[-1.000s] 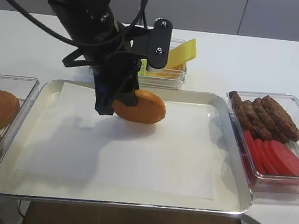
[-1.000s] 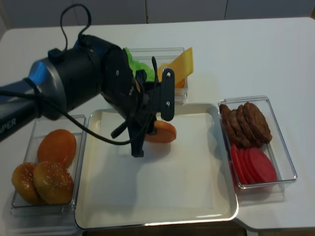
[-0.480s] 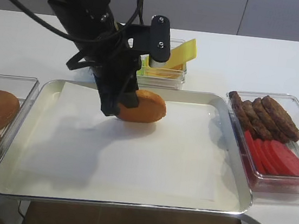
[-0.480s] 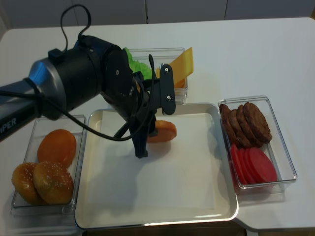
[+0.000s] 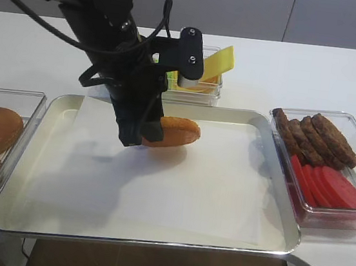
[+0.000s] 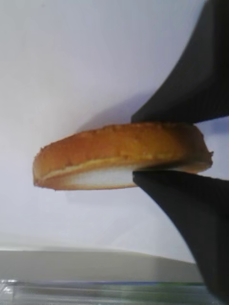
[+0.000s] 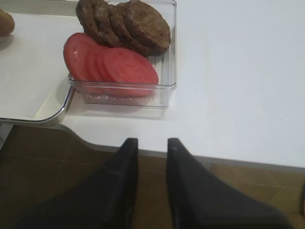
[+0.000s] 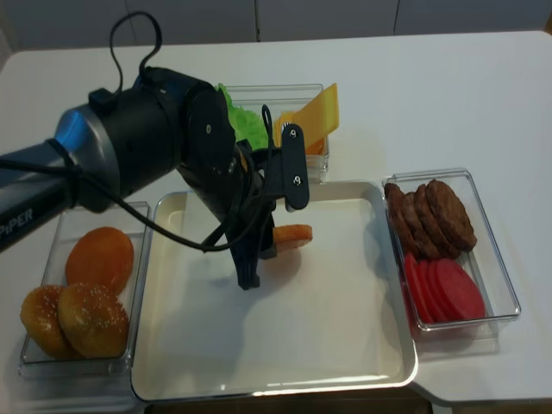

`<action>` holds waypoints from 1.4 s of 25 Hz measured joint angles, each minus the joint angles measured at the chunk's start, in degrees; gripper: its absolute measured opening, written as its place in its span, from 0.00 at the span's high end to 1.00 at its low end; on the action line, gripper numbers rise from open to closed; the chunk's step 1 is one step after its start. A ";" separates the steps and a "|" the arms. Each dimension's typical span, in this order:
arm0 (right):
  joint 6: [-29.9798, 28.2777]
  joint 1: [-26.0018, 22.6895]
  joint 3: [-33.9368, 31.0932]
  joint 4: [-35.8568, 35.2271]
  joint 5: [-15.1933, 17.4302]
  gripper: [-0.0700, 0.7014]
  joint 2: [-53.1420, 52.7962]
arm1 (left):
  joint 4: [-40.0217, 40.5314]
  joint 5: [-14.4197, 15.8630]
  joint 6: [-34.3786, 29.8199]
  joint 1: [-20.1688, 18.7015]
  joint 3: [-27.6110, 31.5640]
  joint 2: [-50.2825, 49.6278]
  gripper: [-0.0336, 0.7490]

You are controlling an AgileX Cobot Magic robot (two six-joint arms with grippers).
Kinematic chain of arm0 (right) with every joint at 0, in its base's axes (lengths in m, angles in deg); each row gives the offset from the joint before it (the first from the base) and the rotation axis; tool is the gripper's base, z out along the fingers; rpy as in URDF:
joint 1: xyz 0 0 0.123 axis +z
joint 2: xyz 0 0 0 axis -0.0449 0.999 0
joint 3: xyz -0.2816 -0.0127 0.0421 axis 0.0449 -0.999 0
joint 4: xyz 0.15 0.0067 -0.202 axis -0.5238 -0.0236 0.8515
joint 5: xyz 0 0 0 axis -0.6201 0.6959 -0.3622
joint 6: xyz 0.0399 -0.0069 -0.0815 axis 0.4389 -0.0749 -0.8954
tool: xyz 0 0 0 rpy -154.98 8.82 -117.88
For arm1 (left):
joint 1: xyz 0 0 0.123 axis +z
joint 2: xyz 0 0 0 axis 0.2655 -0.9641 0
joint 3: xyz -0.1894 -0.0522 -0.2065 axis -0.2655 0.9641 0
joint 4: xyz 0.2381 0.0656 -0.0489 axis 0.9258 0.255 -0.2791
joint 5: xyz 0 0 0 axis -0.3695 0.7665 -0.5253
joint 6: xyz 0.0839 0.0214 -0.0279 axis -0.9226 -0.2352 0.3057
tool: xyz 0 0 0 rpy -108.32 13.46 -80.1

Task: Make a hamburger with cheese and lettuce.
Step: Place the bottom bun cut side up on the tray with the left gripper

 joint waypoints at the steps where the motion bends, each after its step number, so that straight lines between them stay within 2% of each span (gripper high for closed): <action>1: 0.00 0.00 0.00 0.00 0.00 0.68 0.00 | 0.00 0.25 0.12 0.00 0.00 -0.14 0.63; 6: 0.00 0.00 0.00 0.00 0.00 0.68 0.00 | -1.61 0.90 0.44 0.00 0.00 -0.27 0.55; 9: -0.11 0.00 0.00 0.00 0.00 0.68 0.00 | -2.66 1.13 0.55 0.00 0.00 -0.27 0.54; 15: 0.00 0.00 0.00 0.00 0.00 0.68 0.00 | -2.88 4.75 2.01 0.00 0.00 -0.27 0.53; 22: 0.00 0.00 0.00 0.00 0.00 0.68 0.00 | -4.39 7.13 3.55 0.00 0.00 1.08 0.50; 29: 0.00 0.00 0.00 0.00 0.00 0.68 0.00 | -4.98 8.66 21.09 0.00 0.00 2.24 0.46; 32: 0.00 0.00 0.00 0.05 0.00 0.68 0.00 | -3.07 11.29 28.47 0.00 -0.36 2.43 0.46; 35: 0.00 0.00 0.00 0.05 0.00 0.68 0.00 | 1.00 15.88 36.40 0.00 -1.92 2.43 0.46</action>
